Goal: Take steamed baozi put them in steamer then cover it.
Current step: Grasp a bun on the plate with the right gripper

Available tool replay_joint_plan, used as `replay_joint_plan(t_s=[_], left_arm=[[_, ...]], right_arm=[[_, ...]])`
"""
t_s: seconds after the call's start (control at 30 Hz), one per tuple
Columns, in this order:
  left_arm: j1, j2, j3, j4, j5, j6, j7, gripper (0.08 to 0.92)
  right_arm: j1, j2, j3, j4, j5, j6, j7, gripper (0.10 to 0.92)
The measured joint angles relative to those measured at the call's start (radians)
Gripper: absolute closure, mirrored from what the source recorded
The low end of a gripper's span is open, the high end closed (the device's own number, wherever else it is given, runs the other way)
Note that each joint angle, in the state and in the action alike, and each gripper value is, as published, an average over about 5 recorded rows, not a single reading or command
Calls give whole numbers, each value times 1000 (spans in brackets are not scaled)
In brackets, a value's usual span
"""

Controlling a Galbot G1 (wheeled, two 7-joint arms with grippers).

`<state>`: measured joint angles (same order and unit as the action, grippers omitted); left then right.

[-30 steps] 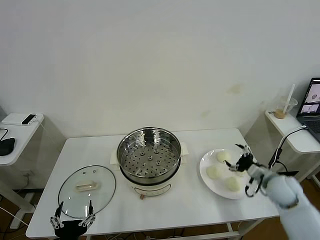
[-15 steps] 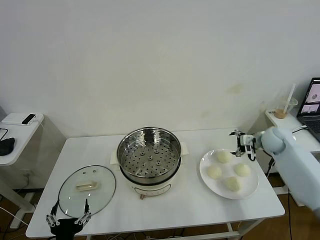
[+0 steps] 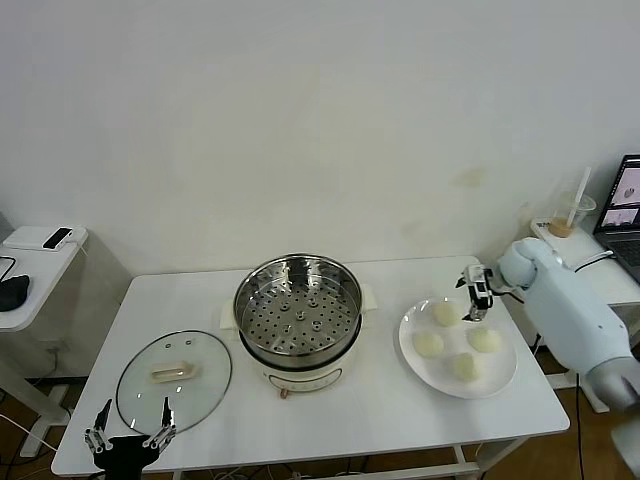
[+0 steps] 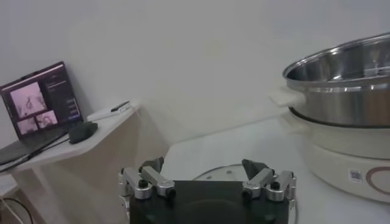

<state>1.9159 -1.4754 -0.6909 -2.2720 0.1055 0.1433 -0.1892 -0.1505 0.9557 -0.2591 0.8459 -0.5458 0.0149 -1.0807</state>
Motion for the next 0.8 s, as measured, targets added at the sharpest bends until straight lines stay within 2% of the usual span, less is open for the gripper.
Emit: replay_joint_plan(t_s=[0.37, 0.67, 0.8], left_arm=[[-2, -2, -2, 5, 2, 0, 0, 177], [-3, -2, -1, 5, 2, 0, -2, 177], [-3, -2, -1, 3, 2, -1, -2, 177]], right_arm=[[22, 64, -23, -89, -27, 4, -4, 210], [22, 85, -25, -118, -42, 4, 3, 315], [26, 90, -27, -126, -42, 5, 6, 336]])
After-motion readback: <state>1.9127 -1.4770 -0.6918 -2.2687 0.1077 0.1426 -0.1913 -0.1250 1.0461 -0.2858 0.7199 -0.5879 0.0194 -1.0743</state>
